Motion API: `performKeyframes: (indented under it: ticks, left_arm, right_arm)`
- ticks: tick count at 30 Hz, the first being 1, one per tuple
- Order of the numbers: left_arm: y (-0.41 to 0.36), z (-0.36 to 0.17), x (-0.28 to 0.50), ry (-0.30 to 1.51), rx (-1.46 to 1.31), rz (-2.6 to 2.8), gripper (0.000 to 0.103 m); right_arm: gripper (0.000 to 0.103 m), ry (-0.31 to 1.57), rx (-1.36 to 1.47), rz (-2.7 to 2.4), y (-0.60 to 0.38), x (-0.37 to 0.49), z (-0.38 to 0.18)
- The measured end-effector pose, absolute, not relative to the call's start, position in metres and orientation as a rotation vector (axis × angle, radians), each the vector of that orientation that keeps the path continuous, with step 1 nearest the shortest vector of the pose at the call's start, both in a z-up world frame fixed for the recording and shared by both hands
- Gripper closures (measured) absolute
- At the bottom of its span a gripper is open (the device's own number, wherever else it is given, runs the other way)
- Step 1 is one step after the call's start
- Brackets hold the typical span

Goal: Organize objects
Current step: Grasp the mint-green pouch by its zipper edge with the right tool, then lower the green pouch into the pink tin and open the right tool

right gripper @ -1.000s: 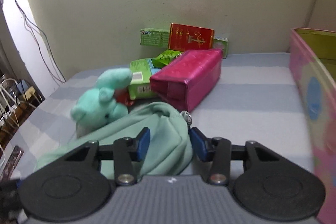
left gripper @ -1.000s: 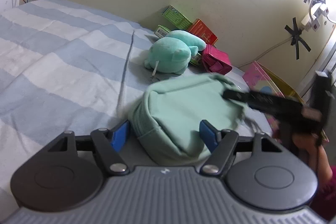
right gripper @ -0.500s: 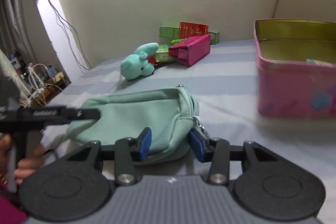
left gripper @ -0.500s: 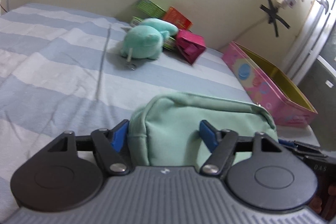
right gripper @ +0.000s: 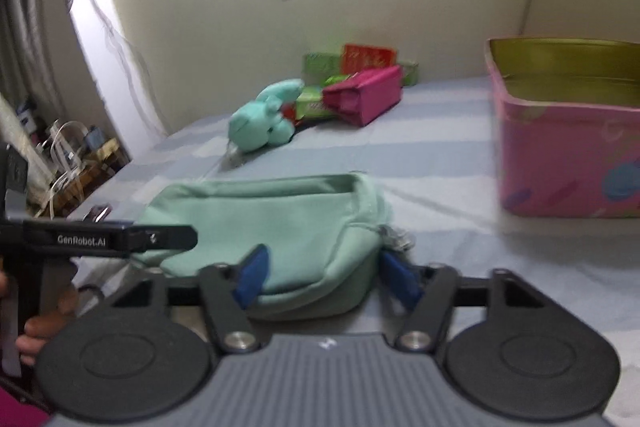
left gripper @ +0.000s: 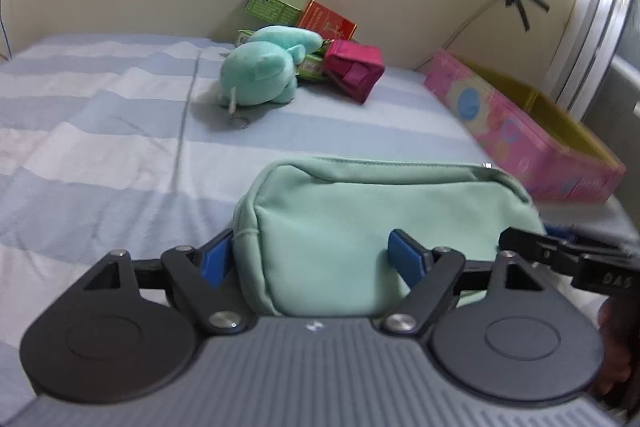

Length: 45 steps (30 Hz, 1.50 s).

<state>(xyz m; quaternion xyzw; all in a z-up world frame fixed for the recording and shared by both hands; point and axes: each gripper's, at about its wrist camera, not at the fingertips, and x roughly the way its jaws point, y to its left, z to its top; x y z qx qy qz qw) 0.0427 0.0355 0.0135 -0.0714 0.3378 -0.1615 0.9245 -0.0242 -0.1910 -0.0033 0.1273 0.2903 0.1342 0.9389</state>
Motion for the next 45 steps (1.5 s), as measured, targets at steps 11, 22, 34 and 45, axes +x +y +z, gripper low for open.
performKeyframes:
  ticks: [11, 22, 34, 45]
  left_arm:
    - [-0.043, 0.082, 0.054, 0.477, -0.080, -0.507, 0.025]
    - [-0.152, 0.096, 0.086, 0.429, 0.022, -0.644, 0.025]
    - [-0.220, 0.067, 0.123, 0.474, 0.125, -0.612, 0.022]
    - [-0.215, 0.068, 0.088, 0.431, 0.196, -0.644, 0.018]
  right_arm:
    - [0.059, 0.233, 0.152, 0.057, -0.240, -0.059, 0.060]
    - [0.060, 0.137, 0.240, -0.183, -0.334, -0.060, 0.058]
    - [0.053, 0.194, 0.256, -0.337, -0.380, -0.025, 0.024]
    - [0.033, 0.090, 0.256, -0.392, -0.364, -0.048, 0.024]
